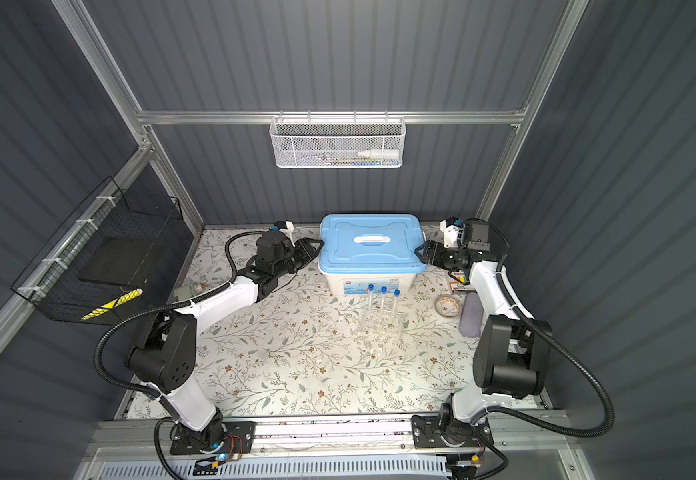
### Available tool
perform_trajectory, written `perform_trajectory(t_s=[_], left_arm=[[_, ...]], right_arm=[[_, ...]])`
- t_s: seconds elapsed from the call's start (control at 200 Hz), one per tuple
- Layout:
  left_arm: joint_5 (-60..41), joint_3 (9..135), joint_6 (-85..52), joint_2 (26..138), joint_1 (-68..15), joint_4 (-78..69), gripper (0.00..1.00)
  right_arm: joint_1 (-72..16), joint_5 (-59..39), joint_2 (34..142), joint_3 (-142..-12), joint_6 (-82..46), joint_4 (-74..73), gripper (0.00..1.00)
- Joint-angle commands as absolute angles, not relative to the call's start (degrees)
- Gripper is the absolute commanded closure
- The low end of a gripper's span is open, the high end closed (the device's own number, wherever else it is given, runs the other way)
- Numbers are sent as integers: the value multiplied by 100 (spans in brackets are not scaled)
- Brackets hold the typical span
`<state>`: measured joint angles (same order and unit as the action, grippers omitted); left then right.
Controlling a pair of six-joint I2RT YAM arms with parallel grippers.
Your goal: Organize the chemistry lab equipment
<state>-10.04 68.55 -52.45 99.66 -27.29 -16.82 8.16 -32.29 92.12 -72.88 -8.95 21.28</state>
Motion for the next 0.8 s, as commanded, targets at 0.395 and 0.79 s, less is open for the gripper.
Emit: perform_trajectory(t_s=[0.395,0.79], left_arm=[[-1063,7077,-5036,10099,-2742,-1503,51],[-1127,7003,-5076,10131,-2742,-1488,49]], right_arm=[[539,-3606,9491,-7771,-816,2321,25],[408,-3221,9564,-7923,-717,2434,22]])
